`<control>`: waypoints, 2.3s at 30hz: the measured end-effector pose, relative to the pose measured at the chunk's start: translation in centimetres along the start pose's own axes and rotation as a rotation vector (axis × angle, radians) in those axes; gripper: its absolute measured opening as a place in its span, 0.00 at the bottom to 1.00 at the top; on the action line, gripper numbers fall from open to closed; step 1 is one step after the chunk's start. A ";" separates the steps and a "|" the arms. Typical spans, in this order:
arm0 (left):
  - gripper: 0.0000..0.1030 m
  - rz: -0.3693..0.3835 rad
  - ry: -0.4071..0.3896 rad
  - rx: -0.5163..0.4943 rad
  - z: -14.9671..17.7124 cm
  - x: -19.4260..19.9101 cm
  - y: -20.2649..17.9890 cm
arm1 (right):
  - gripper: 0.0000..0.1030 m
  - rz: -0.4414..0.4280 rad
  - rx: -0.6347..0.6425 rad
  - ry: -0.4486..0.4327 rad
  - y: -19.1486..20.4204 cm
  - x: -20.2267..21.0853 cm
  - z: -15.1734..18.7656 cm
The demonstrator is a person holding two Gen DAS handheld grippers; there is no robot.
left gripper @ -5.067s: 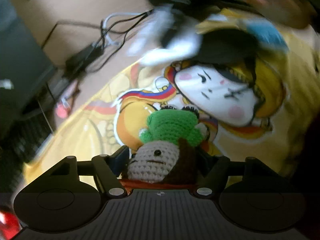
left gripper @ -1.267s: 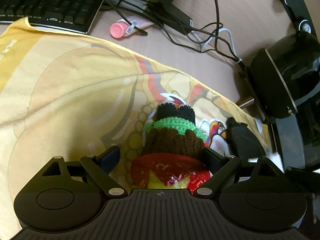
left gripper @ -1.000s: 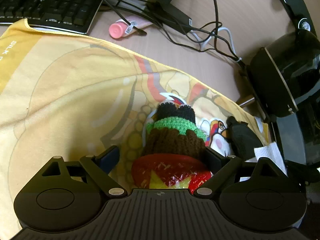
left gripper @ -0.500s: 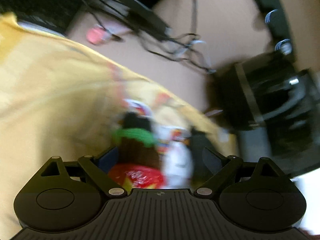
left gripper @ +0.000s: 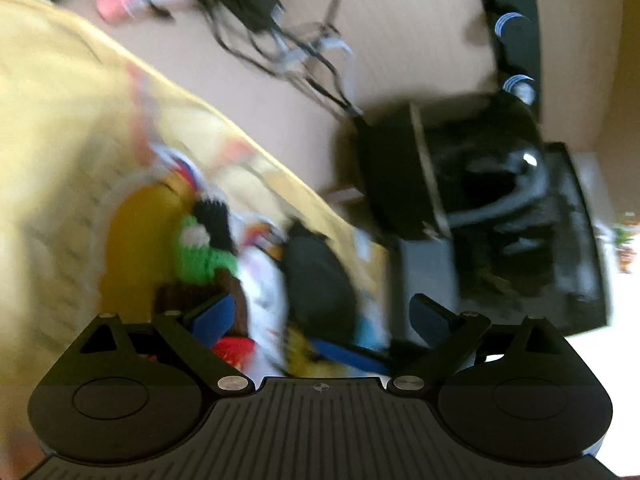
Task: Organize soft objects
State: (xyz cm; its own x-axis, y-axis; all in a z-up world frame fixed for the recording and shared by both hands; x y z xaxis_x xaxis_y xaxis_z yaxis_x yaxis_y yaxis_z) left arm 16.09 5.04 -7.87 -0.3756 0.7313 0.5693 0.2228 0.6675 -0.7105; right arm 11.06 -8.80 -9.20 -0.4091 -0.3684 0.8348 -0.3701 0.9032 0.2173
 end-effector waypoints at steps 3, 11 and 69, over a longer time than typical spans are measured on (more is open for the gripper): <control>0.97 -0.140 0.006 0.002 -0.3 0.9 2.3 | 0.73 -0.050 -0.107 -0.008 -0.9 1.0 -0.8; 0.97 -0.169 0.023 0.103 1.1 1.4 4.9 | 0.71 -0.032 -0.173 0.067 -1.2 -1.6 -0.1; 1.00 -0.517 0.231 -0.516 4.5 -3.1 0.1 | 0.08 -0.432 -0.231 0.027 3.8 -2.1 -7.2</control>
State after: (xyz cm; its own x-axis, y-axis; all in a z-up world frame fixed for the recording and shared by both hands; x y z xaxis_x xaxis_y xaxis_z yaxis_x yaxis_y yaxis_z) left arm 13.19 2.21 -11.58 -0.3616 0.2806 0.8891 0.4826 0.8723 -0.0791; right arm 16.53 -3.00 -6.44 -0.2356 -0.7174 0.6556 -0.3053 0.6951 0.6508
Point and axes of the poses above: each gripper's, at about its wrist camera, not at the fingertips, and x roughly against the way its jaws point, y to its left, z to its underside, the point moved 9 cm from there along -x, roughly the way its jaws point, and after that the axes turned 14 degrees about -x, right-handed, at the moved point
